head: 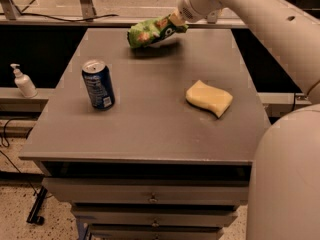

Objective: Move green rice chip bag near sponge

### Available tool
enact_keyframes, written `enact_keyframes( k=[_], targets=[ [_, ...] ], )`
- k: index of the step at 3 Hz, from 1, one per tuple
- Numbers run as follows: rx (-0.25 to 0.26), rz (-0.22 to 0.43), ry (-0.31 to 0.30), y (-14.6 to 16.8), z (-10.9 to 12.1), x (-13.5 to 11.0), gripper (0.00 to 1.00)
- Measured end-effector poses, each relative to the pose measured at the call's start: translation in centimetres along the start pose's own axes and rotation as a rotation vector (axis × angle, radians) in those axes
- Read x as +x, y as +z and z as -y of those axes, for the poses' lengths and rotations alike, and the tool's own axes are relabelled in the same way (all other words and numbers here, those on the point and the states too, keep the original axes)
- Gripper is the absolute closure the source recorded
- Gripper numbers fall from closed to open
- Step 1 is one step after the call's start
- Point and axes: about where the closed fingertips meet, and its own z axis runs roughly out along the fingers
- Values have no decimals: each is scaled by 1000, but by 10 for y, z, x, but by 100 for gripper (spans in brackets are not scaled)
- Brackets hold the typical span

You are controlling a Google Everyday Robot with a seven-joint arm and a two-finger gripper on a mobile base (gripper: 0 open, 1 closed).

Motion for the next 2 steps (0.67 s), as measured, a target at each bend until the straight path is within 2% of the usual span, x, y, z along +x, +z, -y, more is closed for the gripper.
enact_keyframes(
  k=[1, 2],
  targets=[
    [53, -31, -32, -54, 13, 6, 100],
    [101, -91, -29, -107, 9, 34, 100]
  ],
)
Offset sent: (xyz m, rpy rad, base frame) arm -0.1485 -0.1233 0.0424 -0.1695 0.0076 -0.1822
